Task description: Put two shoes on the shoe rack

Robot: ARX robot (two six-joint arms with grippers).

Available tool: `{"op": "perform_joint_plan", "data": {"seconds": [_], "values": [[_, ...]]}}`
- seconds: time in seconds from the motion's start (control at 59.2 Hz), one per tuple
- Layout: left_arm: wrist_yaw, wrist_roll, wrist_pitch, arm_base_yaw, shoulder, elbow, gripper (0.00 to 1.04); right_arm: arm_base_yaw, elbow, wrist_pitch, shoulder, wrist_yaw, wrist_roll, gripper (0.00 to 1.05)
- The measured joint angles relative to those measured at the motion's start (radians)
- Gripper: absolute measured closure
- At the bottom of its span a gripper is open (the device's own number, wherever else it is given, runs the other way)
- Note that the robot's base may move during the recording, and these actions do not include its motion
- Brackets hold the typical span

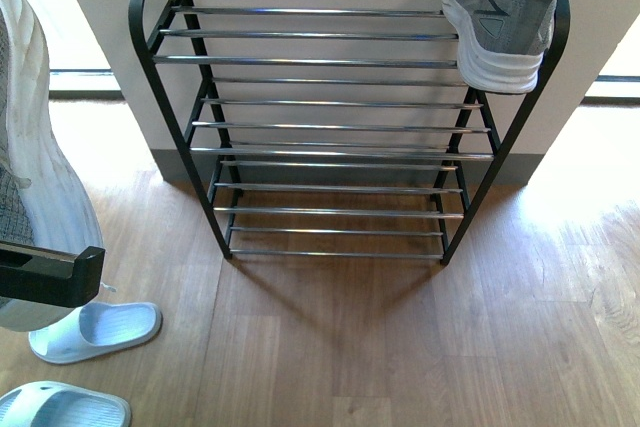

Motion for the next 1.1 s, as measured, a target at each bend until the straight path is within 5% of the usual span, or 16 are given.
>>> {"op": "perform_joint_plan", "data": {"seconds": [1.099], "values": [[0.0,0.0,0.0,0.0,0.0,0.0,1.03,0.0,-0.071,-0.32,-0.42,0.001,-0.001,1.03]]}}
